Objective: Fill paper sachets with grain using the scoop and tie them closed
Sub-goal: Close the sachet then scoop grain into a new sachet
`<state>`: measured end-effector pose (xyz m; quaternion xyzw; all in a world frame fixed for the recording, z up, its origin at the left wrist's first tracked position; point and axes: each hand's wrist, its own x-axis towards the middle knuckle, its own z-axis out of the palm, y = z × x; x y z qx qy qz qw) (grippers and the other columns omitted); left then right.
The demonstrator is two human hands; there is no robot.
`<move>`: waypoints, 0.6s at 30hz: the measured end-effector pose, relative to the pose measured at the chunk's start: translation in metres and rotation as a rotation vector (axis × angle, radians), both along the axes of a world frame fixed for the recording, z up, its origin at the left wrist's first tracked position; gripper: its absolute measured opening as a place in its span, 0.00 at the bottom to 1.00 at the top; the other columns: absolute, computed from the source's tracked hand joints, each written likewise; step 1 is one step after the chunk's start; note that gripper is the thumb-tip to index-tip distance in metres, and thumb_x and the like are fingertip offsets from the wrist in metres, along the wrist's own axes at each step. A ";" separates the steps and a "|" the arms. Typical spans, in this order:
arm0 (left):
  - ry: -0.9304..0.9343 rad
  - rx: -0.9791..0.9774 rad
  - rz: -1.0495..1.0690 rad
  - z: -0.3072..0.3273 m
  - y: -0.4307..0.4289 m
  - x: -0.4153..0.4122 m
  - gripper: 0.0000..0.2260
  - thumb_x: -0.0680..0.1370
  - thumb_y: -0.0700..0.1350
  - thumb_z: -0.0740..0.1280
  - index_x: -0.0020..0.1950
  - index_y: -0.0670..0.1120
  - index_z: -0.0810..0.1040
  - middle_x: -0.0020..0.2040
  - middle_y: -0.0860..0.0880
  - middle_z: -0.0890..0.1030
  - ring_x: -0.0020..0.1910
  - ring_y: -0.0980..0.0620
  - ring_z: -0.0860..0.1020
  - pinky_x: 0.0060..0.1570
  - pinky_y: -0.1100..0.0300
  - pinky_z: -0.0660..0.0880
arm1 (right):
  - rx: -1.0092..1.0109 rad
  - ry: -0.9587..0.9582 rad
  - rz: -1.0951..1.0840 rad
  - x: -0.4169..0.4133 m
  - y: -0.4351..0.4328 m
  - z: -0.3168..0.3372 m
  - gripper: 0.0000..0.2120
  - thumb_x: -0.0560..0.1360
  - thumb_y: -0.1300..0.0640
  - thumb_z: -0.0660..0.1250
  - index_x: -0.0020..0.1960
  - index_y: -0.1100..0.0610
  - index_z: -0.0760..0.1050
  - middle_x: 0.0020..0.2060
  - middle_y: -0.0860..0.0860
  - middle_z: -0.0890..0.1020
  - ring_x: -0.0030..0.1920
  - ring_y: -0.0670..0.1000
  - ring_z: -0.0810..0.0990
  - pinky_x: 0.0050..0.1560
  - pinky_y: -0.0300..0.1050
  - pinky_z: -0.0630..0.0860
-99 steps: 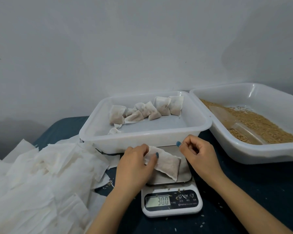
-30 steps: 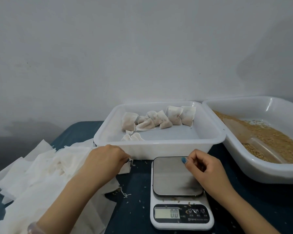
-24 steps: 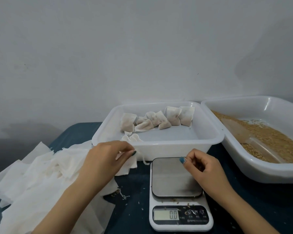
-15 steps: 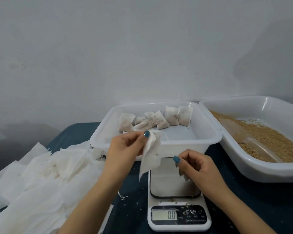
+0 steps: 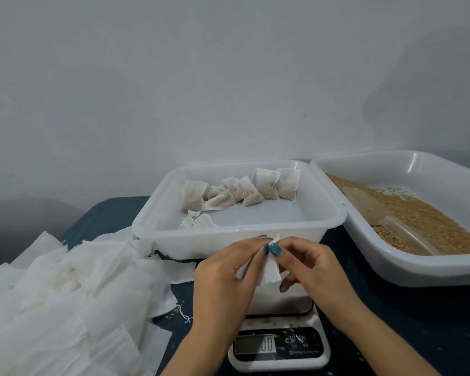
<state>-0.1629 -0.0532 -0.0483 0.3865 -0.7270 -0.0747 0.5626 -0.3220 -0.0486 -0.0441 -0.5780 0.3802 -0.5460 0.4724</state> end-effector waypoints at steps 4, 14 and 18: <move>0.008 -0.018 0.011 -0.001 0.002 0.002 0.10 0.78 0.48 0.67 0.54 0.49 0.86 0.52 0.60 0.85 0.52 0.66 0.81 0.51 0.63 0.80 | -0.028 0.028 -0.010 0.000 -0.001 0.000 0.06 0.72 0.53 0.69 0.44 0.54 0.84 0.30 0.45 0.78 0.32 0.43 0.76 0.31 0.40 0.78; 0.102 0.016 0.073 -0.003 -0.002 0.008 0.06 0.77 0.46 0.70 0.50 0.49 0.86 0.48 0.62 0.85 0.47 0.65 0.82 0.46 0.62 0.80 | -0.004 0.220 -0.147 -0.006 -0.002 -0.006 0.14 0.76 0.60 0.71 0.32 0.51 0.78 0.28 0.51 0.81 0.28 0.46 0.79 0.29 0.39 0.74; 0.074 0.059 0.074 0.000 -0.002 0.006 0.09 0.78 0.50 0.68 0.50 0.49 0.86 0.46 0.61 0.85 0.46 0.65 0.82 0.44 0.60 0.80 | -0.021 0.333 -0.180 -0.004 0.001 -0.007 0.16 0.74 0.61 0.68 0.30 0.50 0.74 0.25 0.49 0.77 0.25 0.42 0.75 0.30 0.36 0.72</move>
